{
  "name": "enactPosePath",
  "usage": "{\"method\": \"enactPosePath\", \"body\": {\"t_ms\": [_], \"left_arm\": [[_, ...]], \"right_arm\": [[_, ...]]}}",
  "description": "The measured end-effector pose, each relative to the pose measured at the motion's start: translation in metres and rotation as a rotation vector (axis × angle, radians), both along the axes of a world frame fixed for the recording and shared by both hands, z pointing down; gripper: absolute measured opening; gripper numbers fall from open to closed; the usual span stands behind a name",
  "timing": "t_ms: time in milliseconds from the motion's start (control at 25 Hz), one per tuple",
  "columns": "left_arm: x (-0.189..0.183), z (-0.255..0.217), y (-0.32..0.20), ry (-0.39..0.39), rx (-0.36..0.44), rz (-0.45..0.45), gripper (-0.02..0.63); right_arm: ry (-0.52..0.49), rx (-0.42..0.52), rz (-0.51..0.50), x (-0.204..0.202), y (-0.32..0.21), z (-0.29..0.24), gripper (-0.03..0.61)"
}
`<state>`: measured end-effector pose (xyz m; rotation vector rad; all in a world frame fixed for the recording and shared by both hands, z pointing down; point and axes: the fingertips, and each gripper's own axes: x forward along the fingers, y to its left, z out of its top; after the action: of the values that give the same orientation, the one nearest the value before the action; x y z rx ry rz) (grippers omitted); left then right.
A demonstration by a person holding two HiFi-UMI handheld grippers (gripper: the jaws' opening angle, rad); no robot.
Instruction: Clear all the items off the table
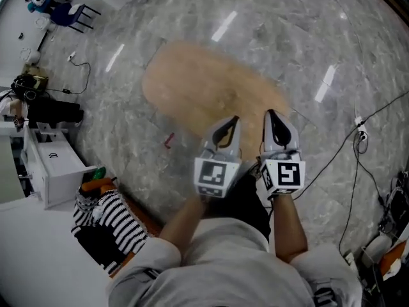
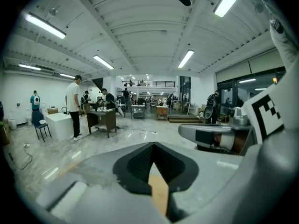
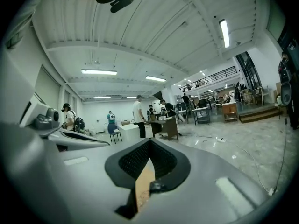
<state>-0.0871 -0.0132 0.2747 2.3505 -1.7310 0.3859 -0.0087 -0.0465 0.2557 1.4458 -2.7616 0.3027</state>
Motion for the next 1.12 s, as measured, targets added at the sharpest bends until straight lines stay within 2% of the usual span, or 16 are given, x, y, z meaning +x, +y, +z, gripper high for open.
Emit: {"method": "enactPosePath", "body": {"t_ms": [200, 400, 480, 600, 760, 920, 1000, 1120], "left_arm": [[-0.011, 0.076, -0.022, 0.005, -0.099, -0.017, 0.020], [-0.023, 0.127, -0.048, -0.019, -0.115, 0.024, 0.020], [-0.030, 0.154, -0.049, -0.021, -0.148, 0.041, 0.020], [-0.036, 0.192, -0.048, -0.075, -0.202, 0.095, 0.020], [-0.045, 0.232, -0.047, -0.065, -0.267, 0.086, 0.020], [-0.036, 0.287, -0.045, -0.146, -0.395, 0.194, 0.020], [-0.037, 0.307, -0.046, -0.153, -0.459, 0.222, 0.020], [-0.042, 0.320, -0.058, -0.201, -0.499, 0.256, 0.020]], "right_arm": [[0.046, -0.088, -0.015, 0.002, -0.011, 0.062, 0.006], [0.061, -0.168, -0.049, -0.016, -0.020, 0.136, 0.006], [0.071, -0.216, -0.073, -0.027, -0.020, 0.177, 0.006], [0.100, -0.237, -0.064, -0.028, -0.028, 0.216, 0.006], [0.131, -0.284, -0.072, -0.032, -0.034, 0.260, 0.006], [0.139, -0.328, -0.059, -0.023, -0.034, 0.293, 0.006], [0.139, -0.352, -0.037, -0.019, -0.032, 0.304, 0.006], [0.125, -0.383, 0.000, -0.017, -0.035, 0.313, 0.006]]}}
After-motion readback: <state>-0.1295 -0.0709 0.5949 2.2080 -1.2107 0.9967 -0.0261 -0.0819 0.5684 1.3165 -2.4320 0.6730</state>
